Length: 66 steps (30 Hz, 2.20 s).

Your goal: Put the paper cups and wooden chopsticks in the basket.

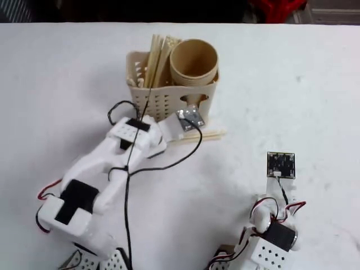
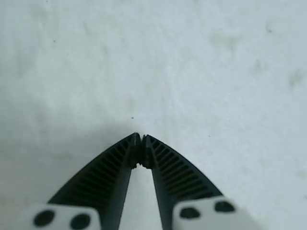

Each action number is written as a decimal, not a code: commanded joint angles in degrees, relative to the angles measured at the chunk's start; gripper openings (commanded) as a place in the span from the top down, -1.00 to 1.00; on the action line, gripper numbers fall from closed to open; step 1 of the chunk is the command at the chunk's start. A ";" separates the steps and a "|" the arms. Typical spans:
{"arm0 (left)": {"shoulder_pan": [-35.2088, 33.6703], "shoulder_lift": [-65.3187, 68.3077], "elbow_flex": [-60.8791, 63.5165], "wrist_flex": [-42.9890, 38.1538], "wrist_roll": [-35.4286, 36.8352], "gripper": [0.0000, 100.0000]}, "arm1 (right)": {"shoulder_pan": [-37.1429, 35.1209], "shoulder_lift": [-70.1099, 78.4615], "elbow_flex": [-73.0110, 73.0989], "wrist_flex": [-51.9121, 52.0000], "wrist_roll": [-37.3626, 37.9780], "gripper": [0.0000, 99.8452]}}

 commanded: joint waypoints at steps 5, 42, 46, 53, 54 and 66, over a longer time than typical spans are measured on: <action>0.04 -0.48 -2.20 6.68 -2.99 0.95 | 0.31 -1.01 0.53 0.13 -0.35 0.96; 0.40 -2.15 1.49 -4.57 3.78 0.95 | 0.31 -1.01 0.53 0.13 -0.35 0.96; 0.75 -2.59 1.05 2.20 3.25 0.95 | 0.31 -1.01 0.53 0.13 -0.35 0.96; 0.31 -3.30 1.14 8.53 -1.32 0.95 | 0.31 -1.01 0.53 0.13 -0.35 0.96; 0.31 -4.35 1.58 8.35 -1.41 0.95 | 0.31 -1.01 0.53 0.13 -0.35 0.96; 0.75 -17.71 11.78 -5.19 1.93 0.94 | 0.31 -1.01 0.53 0.13 -0.35 0.96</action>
